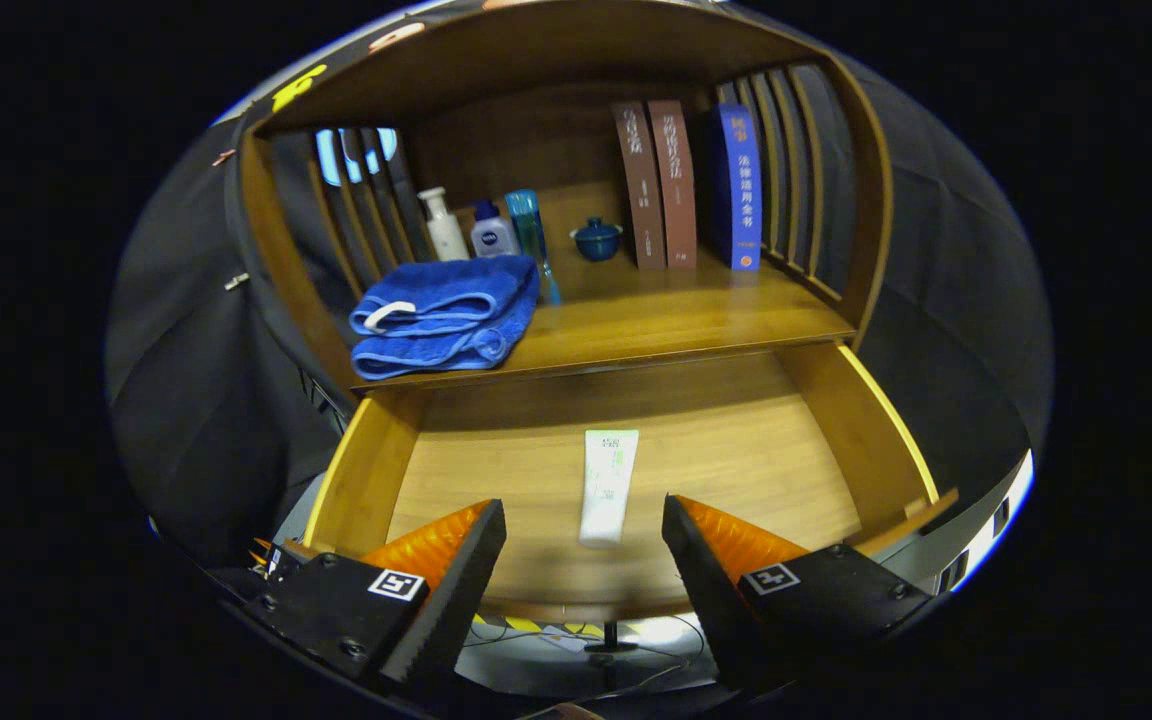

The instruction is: Pull open the drawer, take out the items inside it, and place them on the countertop above the cabinet.

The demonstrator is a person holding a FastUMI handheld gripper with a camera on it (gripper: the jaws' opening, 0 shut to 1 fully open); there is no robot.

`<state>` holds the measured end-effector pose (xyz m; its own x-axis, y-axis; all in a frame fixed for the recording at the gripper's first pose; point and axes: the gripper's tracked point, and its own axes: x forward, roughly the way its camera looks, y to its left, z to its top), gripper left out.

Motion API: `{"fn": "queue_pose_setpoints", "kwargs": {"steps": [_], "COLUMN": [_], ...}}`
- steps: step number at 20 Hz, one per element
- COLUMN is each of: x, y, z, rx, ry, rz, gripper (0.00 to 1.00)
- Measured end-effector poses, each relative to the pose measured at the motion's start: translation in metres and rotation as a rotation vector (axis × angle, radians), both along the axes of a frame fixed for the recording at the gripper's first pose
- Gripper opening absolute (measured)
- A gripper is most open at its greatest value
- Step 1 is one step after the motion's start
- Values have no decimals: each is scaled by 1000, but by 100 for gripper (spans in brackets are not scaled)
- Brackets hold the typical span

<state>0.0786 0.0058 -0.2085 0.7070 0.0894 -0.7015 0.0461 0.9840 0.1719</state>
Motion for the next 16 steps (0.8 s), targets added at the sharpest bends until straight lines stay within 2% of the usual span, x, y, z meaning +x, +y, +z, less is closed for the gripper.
{"fn": "queue_pose_setpoints", "kwargs": {"steps": [6,11,16], "x": [57,57,50], "y": [0,-4,-5], "z": [-58,-110,-131], "rx": [6,-33,-84], "ry": [244,421,502], "rz": [-37,-41,-8], "gripper": [100,100,96]}}
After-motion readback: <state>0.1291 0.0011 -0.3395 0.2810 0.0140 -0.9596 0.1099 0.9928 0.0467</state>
